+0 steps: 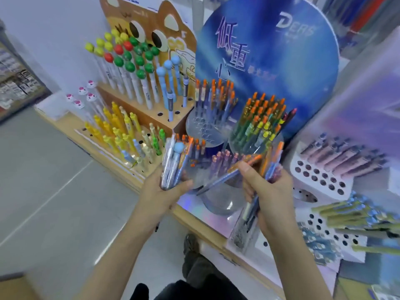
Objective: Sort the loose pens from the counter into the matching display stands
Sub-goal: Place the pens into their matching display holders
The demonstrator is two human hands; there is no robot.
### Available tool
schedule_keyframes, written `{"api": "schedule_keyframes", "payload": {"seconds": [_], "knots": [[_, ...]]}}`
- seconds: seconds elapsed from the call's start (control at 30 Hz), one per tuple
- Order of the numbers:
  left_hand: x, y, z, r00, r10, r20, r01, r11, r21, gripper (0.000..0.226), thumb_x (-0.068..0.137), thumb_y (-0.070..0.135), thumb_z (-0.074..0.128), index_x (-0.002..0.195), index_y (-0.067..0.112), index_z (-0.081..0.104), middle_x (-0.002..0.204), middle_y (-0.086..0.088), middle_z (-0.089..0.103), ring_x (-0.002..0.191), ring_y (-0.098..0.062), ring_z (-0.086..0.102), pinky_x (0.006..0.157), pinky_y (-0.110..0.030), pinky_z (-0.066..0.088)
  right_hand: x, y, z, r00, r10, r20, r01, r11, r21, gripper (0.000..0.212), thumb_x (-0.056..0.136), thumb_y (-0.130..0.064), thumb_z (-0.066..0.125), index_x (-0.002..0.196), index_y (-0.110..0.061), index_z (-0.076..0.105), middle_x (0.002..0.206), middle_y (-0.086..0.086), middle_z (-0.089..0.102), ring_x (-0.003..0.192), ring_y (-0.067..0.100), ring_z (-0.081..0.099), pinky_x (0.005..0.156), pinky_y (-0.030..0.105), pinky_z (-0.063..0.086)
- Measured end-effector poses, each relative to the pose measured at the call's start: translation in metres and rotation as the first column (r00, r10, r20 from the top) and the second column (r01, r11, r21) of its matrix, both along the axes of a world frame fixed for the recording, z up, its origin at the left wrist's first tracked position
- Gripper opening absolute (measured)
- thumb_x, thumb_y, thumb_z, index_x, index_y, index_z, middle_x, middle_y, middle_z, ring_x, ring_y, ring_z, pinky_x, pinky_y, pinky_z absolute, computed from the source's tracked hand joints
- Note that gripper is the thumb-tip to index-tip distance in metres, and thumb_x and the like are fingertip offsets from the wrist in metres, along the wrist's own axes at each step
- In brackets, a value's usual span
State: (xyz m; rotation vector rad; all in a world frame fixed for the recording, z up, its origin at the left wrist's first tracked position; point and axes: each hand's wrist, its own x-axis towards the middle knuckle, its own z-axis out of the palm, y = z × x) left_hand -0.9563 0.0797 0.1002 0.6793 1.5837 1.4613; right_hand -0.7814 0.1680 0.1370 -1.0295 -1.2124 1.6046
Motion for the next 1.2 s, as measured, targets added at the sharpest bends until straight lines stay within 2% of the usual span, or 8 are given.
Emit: {"api": "schedule_keyframes", "payload": {"seconds": [0.17, 0.33, 0.5, 0.6, 0.73, 0.97, 1.1, 1.2], "knots": [[-0.026, 0.022, -0.019, 0.990, 0.042, -0.135, -0.048, 0.998, -0.041, 0.021, 0.079, 0.001, 0.073, 0.083, 0.013, 0.056, 0.057, 0.003, 0.051, 0.041, -0.004, 0.042, 0.041, -0.016, 0.036, -0.024, 0.002, 0.002, 0.983, -0.169, 0.075, 0.157, 0.976, 0.148, 0.017, 0.069, -0.037, 0.073, 0.068, -0.025, 0.062, 0.053, -0.009, 0.056, 0.048, 0.005, 0.050, 0.052, 0.016, 0.043], [-0.039, 0.037, -0.031, 0.977, -0.144, -0.160, 0.138, 0.989, -0.048, 0.026, 0.076, 0.010, 0.078, 0.077, 0.023, 0.055, 0.053, 0.010, 0.053, 0.044, -0.001, 0.045, 0.040, -0.016, 0.036, -0.041, -0.007, -0.002, 0.937, -0.302, 0.176, 0.253, 0.934, 0.253, 0.019, 0.077, -0.020, 0.075, 0.068, -0.020, 0.058, 0.056, -0.014, 0.057, 0.051, -0.003, 0.049, 0.054, 0.009, 0.040], [-0.050, 0.056, -0.036, 0.933, -0.323, -0.161, 0.323, 0.946, -0.030, 0.023, 0.078, 0.009, 0.076, 0.081, 0.026, 0.060, 0.055, 0.019, 0.057, 0.047, 0.005, 0.047, 0.045, -0.011, 0.037, -0.053, -0.029, -0.005, 0.840, -0.500, 0.209, 0.446, 0.857, 0.258, 0.021, 0.076, -0.023, 0.074, 0.069, -0.020, 0.054, 0.055, -0.016, 0.054, 0.052, -0.003, 0.045, 0.053, 0.008, 0.037], [-0.053, 0.066, -0.032, 0.898, -0.402, -0.179, 0.408, 0.913, -0.001, 0.021, 0.078, 0.009, 0.076, 0.079, 0.024, 0.061, 0.056, 0.021, 0.057, 0.051, 0.007, 0.046, 0.050, -0.009, 0.037, -0.063, -0.045, -0.005, 0.749, -0.630, 0.204, 0.572, 0.771, 0.280, 0.024, 0.075, -0.028, 0.074, 0.066, -0.024, 0.052, 0.054, -0.014, 0.050, 0.050, 0.000, 0.042, 0.052, 0.012, 0.038], [-0.055, 0.089, -0.022, 0.851, -0.464, -0.246, 0.473, 0.881, -0.022, 0.020, 0.079, 0.014, 0.076, 0.074, 0.027, 0.061, 0.060, 0.015, 0.063, 0.054, 0.000, 0.053, 0.053, -0.016, 0.041, -0.076, -0.059, -0.011, 0.643, -0.717, 0.269, 0.667, 0.697, 0.263, 0.024, 0.076, -0.034, 0.078, 0.066, -0.030, 0.057, 0.052, -0.010, 0.050, 0.048, 0.015, 0.044, 0.052, 0.035, 0.043], [-0.046, 0.110, -0.008, 0.751, -0.429, -0.503, 0.459, 0.886, -0.070, 0.013, 0.083, 0.020, 0.070, 0.074, 0.018, 0.060, 0.060, 0.001, 0.064, 0.067, -0.024, 0.065, 0.065, -0.034, 0.048, -0.086, -0.052, -0.012, 0.635, -0.754, 0.166, 0.682, 0.649, 0.339, 0.023, 0.080, -0.022, 0.074, 0.070, -0.031, 0.055, 0.058, -0.016, 0.053, 0.052, -0.002, 0.044, 0.055, 0.010, 0.038], [-0.044, 0.121, -0.001, 0.751, -0.470, -0.464, 0.429, 0.881, -0.198, 0.018, 0.083, 0.020, 0.068, 0.068, 0.023, 0.057, 0.046, 0.008, 0.059, 0.046, -0.003, 0.056, 0.056, -0.025, 0.044, -0.097, -0.047, -0.019, 0.621, -0.746, 0.239, 0.622, 0.656, 0.428, 0.022, 0.078, -0.034, 0.071, 0.072, -0.044, 0.053, 0.063, -0.022, 0.054, 0.056, -0.004, 0.047, 0.055, 0.006, 0.035], [-0.044, 0.128, 0.003, 0.723, -0.534, -0.438, 0.437, 0.845, -0.308, 0.010, 0.084, 0.023, 0.067, 0.076, 0.023, 0.061, 0.043, 0.008, 0.058, 0.038, 0.000, 0.050, 0.053, -0.024, 0.042, -0.107, -0.048, -0.028, 0.601, -0.758, 0.255, 0.615, 0.641, 0.459, 0.029, 0.079, -0.030, 0.072, 0.072, -0.050, 0.052, 0.060, -0.025, 0.052, 0.054, -0.004, 0.045, 0.053, 0.005, 0.033]]}}
